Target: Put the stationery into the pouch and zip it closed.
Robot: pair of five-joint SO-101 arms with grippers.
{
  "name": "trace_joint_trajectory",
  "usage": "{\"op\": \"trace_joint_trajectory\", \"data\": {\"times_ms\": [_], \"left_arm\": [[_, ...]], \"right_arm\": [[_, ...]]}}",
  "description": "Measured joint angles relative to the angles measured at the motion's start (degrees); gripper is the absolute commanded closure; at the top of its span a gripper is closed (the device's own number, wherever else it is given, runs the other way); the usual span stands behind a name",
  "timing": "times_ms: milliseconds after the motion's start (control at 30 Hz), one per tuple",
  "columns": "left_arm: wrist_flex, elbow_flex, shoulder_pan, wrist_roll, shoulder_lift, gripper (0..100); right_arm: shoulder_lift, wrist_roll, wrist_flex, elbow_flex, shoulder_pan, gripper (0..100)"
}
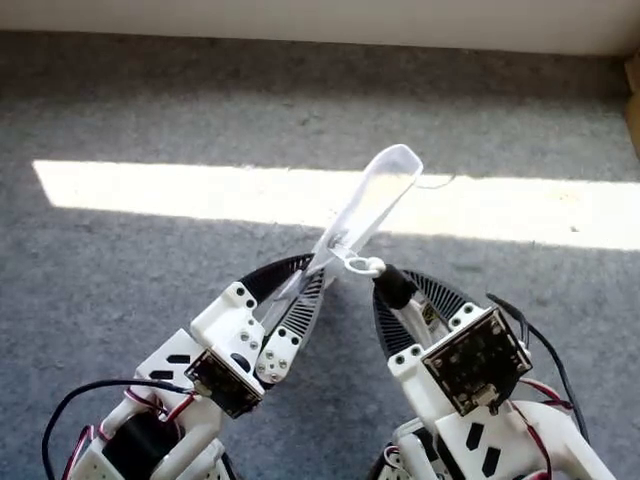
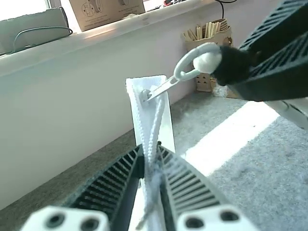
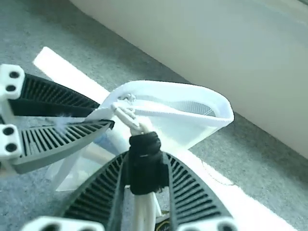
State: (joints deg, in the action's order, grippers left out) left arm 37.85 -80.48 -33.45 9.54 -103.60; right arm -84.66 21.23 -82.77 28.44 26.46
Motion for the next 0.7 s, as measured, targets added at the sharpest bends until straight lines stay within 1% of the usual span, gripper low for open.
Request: {"op": "trace_joint_trajectory", "data": {"times_ms": [133,300,367,500,633,700], "left_arm": [[0.0,-0.09,0.0,0.0,0.0,99],[0.0,-0.09,0.0,0.0,0.0,99],[0.0,-0.09,0.0,0.0,0.0,99],[0.0,-0.09,0.0,0.0,0.0,99],[0.0,-0.18,0.0,0.0,0.0,91],[0.0,-0.26,0.0,-0.62,0.0,89]], "right_arm": [[0.53,1.32,-3.6,-0.09,1.49,99.4],[6.24,1.23,-8.62,-2.55,10.11,99.4],[8.62,-0.26,-10.02,-5.1,13.54,99.4],[12.48,-2.29,-12.04,-11.52,18.02,99.4],[15.38,-2.73,-12.4,-16.53,19.25,99.4],[16.79,-3.87,-12.4,-18.55,19.34,99.4]]}}
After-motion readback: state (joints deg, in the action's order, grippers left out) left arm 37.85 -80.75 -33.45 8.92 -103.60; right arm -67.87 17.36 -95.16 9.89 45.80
